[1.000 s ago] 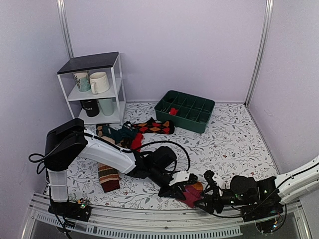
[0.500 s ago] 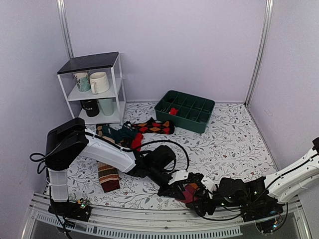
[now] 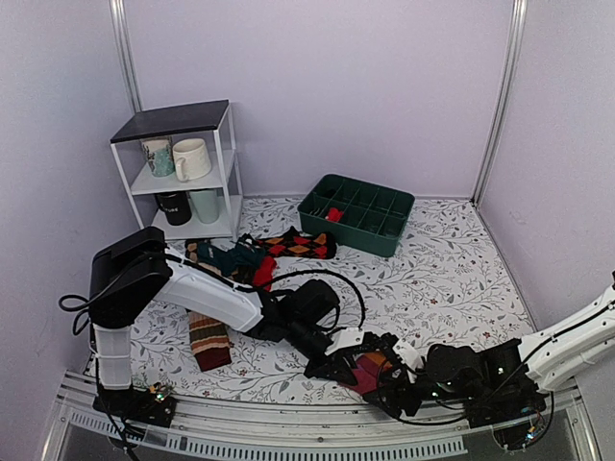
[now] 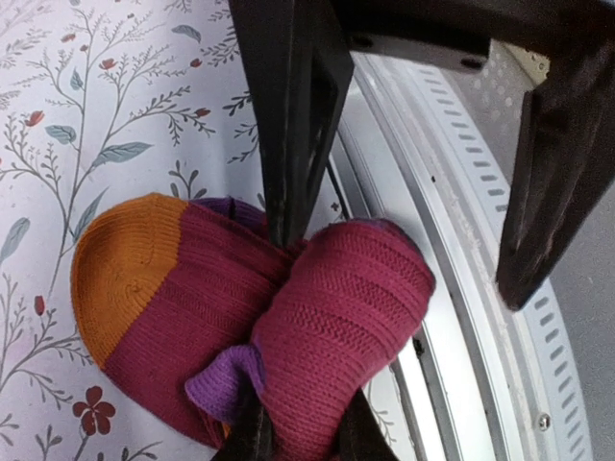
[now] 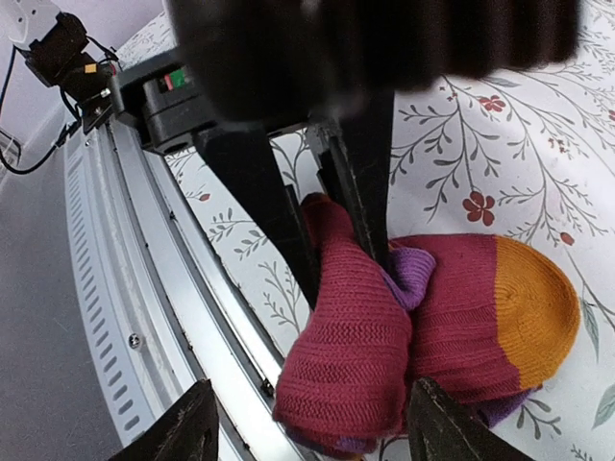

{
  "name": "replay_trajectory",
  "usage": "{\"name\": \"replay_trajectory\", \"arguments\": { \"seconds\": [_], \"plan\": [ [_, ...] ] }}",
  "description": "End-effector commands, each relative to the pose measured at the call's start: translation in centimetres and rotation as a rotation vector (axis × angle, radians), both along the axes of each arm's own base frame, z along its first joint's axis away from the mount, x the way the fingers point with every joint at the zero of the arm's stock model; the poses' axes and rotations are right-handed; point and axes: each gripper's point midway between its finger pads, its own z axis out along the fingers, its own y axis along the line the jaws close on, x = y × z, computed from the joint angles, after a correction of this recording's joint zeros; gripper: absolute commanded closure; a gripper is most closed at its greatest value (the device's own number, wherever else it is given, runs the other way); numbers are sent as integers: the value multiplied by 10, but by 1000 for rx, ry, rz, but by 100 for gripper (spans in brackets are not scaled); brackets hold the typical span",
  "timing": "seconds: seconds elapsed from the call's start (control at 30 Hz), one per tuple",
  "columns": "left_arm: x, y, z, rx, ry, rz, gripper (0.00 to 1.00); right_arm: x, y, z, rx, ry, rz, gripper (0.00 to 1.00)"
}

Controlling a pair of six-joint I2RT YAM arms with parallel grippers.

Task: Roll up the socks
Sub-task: Roll a pair of socks at the center of the board.

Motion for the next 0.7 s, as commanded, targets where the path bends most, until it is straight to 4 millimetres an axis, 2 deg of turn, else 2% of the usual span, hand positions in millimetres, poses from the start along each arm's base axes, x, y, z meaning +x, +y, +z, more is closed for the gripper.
{"name": "replay_trajectory", "arguments": {
  "seconds": [0.0,0.13,0.3,0.47,0.67],
  "plan": [
    [-30,97,-110,509,65,42,100,5,-23,7,-18,3,-71,31],
    [-30,97,-110,508,66,40,100,2,-33,9,53,40,-78,29],
    [-30,96,-111,512,69,41,100,0,-28,9,113,11,-43,26],
    [-30,97,-111,519,73,40,100,4,-18,-5,30,-9,-49,26],
    [-30,96,-112,519,74,37,100,2,0,1,45,-40,-22,26]
  ]
}}
